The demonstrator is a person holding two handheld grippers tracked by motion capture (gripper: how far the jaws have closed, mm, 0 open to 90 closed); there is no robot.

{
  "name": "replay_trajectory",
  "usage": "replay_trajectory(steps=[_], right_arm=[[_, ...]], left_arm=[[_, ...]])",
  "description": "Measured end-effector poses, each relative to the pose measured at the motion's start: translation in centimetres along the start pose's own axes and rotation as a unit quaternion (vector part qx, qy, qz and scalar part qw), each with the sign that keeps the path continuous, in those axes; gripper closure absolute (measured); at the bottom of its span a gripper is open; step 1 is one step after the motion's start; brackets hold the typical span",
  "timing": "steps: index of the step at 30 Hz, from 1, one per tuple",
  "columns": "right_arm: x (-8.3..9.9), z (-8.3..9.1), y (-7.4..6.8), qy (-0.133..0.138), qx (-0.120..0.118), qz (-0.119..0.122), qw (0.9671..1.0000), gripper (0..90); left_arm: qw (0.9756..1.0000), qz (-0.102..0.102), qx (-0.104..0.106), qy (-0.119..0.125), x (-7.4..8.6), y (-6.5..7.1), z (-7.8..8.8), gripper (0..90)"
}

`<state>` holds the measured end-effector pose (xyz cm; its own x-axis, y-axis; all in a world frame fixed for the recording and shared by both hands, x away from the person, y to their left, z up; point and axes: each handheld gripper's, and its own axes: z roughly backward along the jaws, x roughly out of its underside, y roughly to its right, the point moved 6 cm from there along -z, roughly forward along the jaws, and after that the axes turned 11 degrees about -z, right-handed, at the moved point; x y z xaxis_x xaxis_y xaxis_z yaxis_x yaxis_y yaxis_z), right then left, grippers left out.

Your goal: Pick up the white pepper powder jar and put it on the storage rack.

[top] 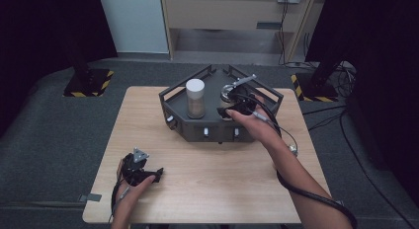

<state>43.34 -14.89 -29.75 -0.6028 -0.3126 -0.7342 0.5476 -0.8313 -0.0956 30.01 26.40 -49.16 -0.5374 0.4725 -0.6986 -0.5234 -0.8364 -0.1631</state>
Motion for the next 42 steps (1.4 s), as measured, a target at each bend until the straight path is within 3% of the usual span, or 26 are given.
replay_trajectory(steps=[42], right_arm=[[-2.2,-3.4,2.2,-0.010,0.028,-0.030,0.9991,30.7]], left_arm=[[1.0000,0.001,0.000,0.000,0.0,0.0,0.0,0.0]])
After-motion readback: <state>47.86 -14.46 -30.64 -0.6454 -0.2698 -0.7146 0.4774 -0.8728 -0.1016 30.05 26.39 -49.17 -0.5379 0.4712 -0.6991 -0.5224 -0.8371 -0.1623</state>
